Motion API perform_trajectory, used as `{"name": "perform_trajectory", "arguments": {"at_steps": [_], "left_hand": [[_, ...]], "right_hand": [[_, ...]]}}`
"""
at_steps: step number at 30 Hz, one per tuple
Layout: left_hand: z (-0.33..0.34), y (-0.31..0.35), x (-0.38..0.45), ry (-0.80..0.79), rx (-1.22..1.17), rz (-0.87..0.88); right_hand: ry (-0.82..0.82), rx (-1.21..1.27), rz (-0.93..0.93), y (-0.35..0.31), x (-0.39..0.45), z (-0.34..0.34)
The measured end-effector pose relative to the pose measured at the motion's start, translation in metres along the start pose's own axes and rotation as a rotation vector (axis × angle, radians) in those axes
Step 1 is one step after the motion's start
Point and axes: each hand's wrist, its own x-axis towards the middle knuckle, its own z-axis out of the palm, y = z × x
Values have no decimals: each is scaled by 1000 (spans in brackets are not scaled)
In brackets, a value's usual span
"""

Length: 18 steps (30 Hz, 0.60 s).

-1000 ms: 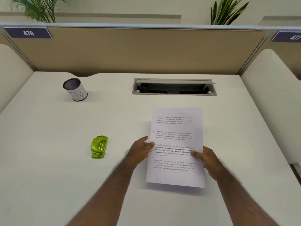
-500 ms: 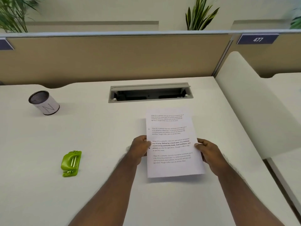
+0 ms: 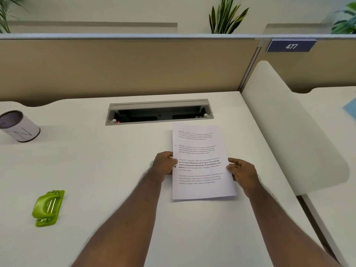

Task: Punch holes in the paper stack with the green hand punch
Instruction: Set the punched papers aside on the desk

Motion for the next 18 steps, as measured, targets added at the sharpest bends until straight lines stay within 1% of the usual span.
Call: {"name": "perform_trajectory", "arguments": {"at_steps": [5,11,13,15,18], "left_hand": [[8,-3,16,57,136,38],[8,-3,26,136,360,142],[6,-4,26,167,430,164],[1,-6,22,197,446,184],[-10,-13,8,236,487,277]], "right_hand": [[51,-96,-41,4,16,-3],[100,-254,-53,2,18,1],[163,-375,-89,-2,11,2],[249,-484,-150,-7,2,3],[274,-505,-265,-13,-13,13]]}}
